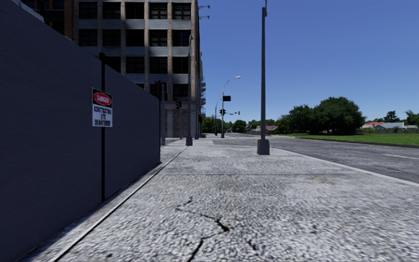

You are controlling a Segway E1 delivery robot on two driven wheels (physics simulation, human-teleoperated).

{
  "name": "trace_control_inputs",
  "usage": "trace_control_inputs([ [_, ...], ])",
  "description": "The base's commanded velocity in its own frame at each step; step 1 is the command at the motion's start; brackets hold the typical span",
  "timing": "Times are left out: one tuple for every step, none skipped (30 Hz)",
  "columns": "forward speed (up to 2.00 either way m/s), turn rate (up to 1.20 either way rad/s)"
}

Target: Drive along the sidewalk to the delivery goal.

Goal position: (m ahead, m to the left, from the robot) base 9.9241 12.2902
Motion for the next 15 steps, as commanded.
trace_control_inputs([
  [2.0, 0.0],
  [2.0, 0.0],
  [2.0, 0.0],
  [2.0, 0.0],
  [2.0, 0.0],
  [2.0, 0.0],
  [2.0, 0.0],
  [2.0, 0.0],
  [2.0, 0.0],
  [2.0, 0.0],
  [2.0, 0.0],
  [2.0, 0.0],
  [2.0, 0.0],
  [2.0, 0.0],
  [2.0, 0.0],
])
